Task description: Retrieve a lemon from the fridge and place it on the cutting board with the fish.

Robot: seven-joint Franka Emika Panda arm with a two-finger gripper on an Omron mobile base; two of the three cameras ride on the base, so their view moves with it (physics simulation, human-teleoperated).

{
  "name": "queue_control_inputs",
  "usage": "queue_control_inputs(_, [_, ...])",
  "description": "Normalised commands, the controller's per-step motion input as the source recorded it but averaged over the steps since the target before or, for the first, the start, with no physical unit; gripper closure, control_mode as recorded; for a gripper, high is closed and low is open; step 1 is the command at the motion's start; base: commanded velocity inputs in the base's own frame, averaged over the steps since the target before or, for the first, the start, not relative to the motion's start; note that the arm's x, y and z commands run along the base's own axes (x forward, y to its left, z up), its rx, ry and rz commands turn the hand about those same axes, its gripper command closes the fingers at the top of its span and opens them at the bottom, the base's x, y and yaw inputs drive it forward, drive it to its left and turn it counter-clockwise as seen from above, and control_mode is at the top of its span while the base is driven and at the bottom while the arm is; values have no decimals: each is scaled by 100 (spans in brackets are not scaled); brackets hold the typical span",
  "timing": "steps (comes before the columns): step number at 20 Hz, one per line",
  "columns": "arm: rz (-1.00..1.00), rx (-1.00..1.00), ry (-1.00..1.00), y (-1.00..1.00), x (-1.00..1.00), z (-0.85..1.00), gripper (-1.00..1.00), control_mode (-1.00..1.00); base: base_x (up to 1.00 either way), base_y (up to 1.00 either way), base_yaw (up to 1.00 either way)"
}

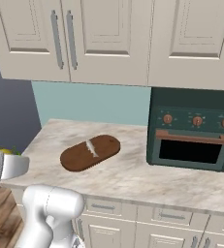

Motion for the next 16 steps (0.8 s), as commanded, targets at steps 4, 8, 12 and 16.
queue_control_inputs(4, [0,0,25,4,22,-20,100,-100,0,0,0])
queue_control_inputs(8, [0,0,28,2,22,-32,100,-100,0,0,0])
queue_control_inputs(12, [0,0,19,6,22,-30,100,-100,0,0,0])
queue_control_inputs(16, [0,0,5,3,16,-20,100,-100,0,0,0])
